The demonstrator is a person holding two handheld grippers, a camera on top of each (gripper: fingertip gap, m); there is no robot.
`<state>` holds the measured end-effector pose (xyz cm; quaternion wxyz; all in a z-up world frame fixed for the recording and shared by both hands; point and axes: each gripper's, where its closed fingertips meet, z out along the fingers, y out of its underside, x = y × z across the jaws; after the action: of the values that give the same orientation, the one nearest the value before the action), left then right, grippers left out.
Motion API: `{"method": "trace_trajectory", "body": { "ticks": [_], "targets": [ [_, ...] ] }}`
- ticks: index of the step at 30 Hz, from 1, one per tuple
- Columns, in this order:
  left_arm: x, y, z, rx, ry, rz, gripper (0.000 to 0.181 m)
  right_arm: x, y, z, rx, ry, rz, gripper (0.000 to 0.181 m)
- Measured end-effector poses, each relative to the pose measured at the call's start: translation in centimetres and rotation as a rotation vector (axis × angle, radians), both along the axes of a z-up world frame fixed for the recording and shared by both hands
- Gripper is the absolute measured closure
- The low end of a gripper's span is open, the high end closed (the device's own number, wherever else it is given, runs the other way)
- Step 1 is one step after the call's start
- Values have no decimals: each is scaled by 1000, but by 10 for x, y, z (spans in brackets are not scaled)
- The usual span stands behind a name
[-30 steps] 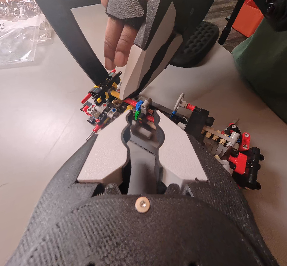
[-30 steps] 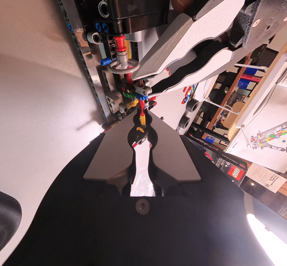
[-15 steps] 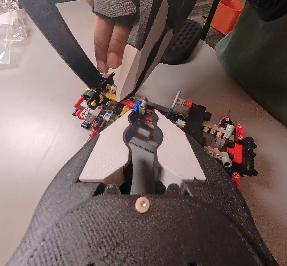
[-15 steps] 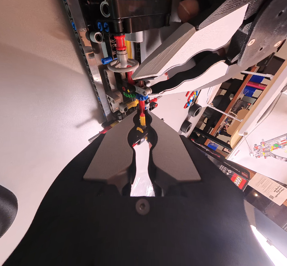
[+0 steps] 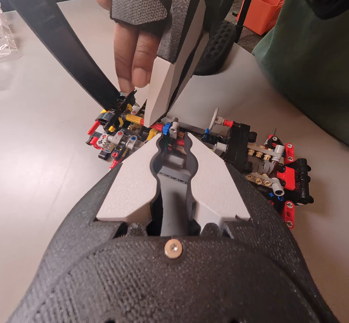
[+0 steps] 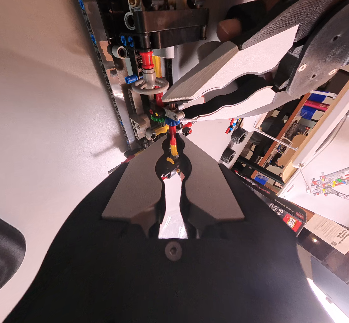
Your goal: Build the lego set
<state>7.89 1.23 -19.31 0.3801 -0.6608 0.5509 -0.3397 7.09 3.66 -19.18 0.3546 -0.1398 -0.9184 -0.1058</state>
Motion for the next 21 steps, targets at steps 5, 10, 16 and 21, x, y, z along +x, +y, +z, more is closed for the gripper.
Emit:
{"method": "trace_trajectory", "body": {
  "ticks": [5,10,16,21],
  "targets": [
    [0,-1,0,-4,5,-8,162,2,-1,-1,-4,-4,0,177],
    [1,-1,0,-6,-5,-11,163,0,-3,2,-2,-2,2,177],
    [0,-2,0,-23,12,-5,163,-4,-5,4,-1,-3,6,176],
    [-4,-1,2,-5,9,54,158,-7,-12,5,-17,7,10,176]
  ]
}}
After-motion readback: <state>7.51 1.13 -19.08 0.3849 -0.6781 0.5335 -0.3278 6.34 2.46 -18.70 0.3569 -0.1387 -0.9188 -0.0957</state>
